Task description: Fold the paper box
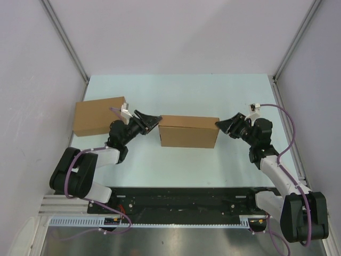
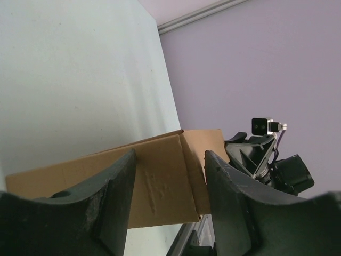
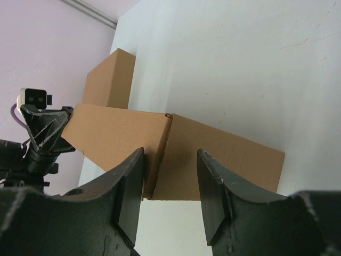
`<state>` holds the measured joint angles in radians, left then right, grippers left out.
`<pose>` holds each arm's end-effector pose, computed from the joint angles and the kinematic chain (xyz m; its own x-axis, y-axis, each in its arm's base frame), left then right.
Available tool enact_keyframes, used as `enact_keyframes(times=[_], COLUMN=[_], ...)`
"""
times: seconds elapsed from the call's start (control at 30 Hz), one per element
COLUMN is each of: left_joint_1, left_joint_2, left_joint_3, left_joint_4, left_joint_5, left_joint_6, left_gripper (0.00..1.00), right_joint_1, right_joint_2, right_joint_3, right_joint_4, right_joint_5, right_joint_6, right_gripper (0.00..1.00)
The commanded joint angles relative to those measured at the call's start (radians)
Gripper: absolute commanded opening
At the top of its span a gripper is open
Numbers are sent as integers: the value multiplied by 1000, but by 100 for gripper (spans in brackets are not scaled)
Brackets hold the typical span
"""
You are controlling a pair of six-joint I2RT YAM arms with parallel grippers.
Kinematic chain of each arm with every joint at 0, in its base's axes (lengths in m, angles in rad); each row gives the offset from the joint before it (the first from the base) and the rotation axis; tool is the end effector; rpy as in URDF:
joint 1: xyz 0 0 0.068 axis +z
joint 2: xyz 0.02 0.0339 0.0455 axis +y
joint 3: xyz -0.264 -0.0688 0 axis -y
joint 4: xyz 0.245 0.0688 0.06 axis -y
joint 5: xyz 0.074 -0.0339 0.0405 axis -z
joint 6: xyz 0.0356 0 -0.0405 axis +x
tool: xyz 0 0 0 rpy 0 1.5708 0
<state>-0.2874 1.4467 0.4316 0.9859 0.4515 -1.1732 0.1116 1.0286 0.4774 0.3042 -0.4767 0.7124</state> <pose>0.2579 -0.0924 0.1959 -0.6316 -0.6784 -0.3753 0.2349 0.2939 -0.9265 0.2231 0.0414 0.2366 -0.5376 0.5242 -0.6605 -0.2507 0.6485 0.7187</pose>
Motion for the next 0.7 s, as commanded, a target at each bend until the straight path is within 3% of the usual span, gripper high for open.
enact_keyframes(times=[0.0,0.2,0.3,0.47,0.67], left_joint_1=[-6,-7,-9,-16,-29], left_joint_2=[-8,-6,-2,23,23], left_joint_3=[-7,-36,-77,-100,-100], left_joint_4=[108,91,112,143,108], left_joint_5=[96,99,95,99,82], left_joint_6=[-28,-6,-5,-6,10], left_gripper=[55,41,33,31,28], right_joint_1=[19,25,30,36,37], right_joint_2=[45,68,85,97,99], right_joint_3=[-22,-23,-28,-34,-51], right_joint_4=[-182,-188,-182,-181,-175], right_joint_5=[13,24,23,26,27], right_joint_6=[-68,-82,-90,-97,-102], right_gripper=[47,42,35,32,13])
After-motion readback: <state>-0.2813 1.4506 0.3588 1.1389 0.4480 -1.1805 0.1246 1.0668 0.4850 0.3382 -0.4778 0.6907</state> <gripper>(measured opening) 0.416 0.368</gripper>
